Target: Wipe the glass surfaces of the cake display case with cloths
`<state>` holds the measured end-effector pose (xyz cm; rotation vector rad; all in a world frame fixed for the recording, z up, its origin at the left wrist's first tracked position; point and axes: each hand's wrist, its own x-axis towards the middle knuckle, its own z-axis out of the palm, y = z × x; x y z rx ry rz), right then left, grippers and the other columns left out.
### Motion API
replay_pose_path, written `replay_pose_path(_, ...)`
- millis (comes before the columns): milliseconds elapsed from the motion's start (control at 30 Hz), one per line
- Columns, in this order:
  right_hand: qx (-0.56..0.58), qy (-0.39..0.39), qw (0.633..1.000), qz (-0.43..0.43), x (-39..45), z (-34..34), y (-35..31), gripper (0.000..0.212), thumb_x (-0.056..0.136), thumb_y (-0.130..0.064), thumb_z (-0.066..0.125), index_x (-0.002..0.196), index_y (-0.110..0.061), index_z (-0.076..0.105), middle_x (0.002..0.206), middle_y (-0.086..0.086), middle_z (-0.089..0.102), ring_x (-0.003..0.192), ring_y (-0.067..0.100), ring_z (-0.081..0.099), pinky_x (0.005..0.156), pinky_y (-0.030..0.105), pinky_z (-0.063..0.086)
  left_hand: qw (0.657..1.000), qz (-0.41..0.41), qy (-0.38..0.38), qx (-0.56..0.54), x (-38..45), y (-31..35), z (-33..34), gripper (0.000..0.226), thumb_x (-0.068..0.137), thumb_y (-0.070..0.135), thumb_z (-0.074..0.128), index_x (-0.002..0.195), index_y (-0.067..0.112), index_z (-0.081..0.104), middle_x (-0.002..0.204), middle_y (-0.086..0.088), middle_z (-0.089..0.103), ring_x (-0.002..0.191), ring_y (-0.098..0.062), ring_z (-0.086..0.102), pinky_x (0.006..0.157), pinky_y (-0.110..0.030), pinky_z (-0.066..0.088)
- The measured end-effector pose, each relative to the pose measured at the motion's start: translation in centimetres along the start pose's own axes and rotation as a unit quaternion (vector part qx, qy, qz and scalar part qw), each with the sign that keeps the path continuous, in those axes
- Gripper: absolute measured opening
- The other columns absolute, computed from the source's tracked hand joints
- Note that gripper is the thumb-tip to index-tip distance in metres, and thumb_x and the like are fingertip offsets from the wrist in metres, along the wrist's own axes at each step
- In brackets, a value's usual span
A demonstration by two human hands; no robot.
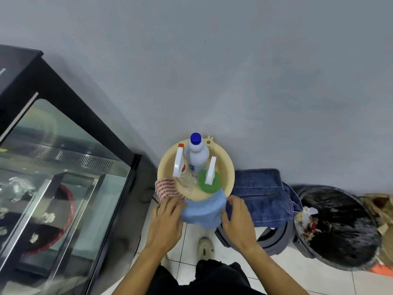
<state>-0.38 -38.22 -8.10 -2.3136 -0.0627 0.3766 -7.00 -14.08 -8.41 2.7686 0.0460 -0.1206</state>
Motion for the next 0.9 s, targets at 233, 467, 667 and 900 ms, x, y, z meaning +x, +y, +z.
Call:
replay_pose_path(233,-0.234,-0.050,0.944,-0.227,0.9,3.4,-1.1,0.043,0.076,-0.024,0.080,0.118,-0.023,0.070,0.121,0.001,0.066,0.112,0.025,0.061,0.103,0.034,0.032,0.981,0.067,-0.113,0.142,4.4,-5.3,-3.0,0.062,0.055,0.020,0.089,0.114,0.018,0.073,0.125,-0.005,0.069,0.122,-0.033,0.064,0.099,-0.048,0.053)
replay_pose_path(467,-0.283,-0.054,0.946,-0.148,0.8,5.6,-2.0,0.044,0.083,-0.028,0.073,0.126,-0.021,0.068,0.123,0.005,0.066,0.117,0.032,0.059,0.113,0.044,0.039,0.952,0.162,-0.145,0.216,5.3,-8.0,-3.6,0.042,0.084,0.044,0.068,0.122,0.027,0.071,0.130,0.000,0.069,0.129,-0.029,0.061,0.101,-0.047,0.053)
replay_pose_path(667,-0.295,-0.063,0.953,-0.034,-2.0,6.4,-4.1,0.082,0.070,-0.025,0.083,0.146,-0.025,0.051,0.145,0.005,0.058,0.130,0.031,0.058,0.108,0.046,0.048,0.958,0.198,-0.138,0.153,3.6,-7.8,-3.8,0.058,0.078,0.040,0.066,0.134,0.029,0.062,0.142,0.001,0.060,0.137,-0.026,0.053,0.102,-0.042,0.053)
replay_pose_path(900,-0.193,-0.025,0.981,0.017,-3.4,6.2,-4.2,0.066,0.100,-0.030,0.046,0.161,-0.037,0.021,0.170,-0.011,-0.003,0.159,0.022,0.012,0.123,0.038,0.027,0.935,0.283,-0.165,0.136,3.3,-9.6,-2.8,0.097,0.053,0.054,0.086,0.141,0.038,0.049,0.147,0.005,0.049,0.129,-0.011,0.057,0.067,-0.022,0.057)
